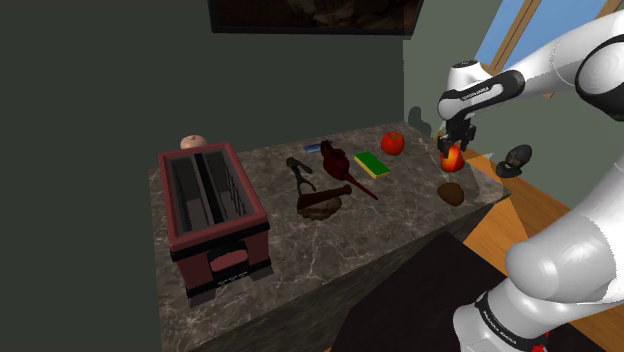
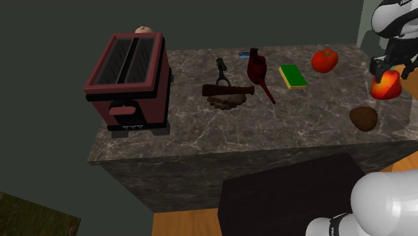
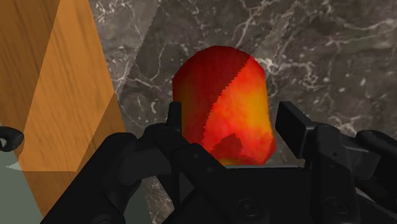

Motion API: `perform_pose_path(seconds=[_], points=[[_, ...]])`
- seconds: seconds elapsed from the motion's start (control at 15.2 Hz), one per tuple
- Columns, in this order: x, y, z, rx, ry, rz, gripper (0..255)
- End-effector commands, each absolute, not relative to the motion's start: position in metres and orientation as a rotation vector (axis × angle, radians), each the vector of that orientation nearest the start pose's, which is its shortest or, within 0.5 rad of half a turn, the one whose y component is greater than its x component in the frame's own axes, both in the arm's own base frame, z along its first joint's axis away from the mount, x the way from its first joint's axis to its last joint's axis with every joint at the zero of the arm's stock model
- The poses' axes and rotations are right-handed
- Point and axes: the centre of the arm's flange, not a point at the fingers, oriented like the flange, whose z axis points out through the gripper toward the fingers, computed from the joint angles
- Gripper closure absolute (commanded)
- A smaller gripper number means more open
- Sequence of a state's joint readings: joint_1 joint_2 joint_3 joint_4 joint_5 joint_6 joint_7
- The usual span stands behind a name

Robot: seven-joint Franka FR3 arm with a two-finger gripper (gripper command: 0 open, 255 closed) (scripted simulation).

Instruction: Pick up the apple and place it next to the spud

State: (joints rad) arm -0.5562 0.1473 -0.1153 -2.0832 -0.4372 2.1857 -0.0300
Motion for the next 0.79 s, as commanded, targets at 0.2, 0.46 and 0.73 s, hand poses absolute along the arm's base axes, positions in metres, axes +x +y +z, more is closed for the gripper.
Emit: perform_pose_path(seconds=[0.2, 0.46, 0.73], points=[[0.4332, -0.3624, 0.332, -3.388, 0.645, 0.316, 255], [0.4332, -0.3624, 0.332, -3.388, 0.645, 0.316, 255], [0.4347, -0.3613, 0.3308, -3.388, 0.644, 0.316, 0]])
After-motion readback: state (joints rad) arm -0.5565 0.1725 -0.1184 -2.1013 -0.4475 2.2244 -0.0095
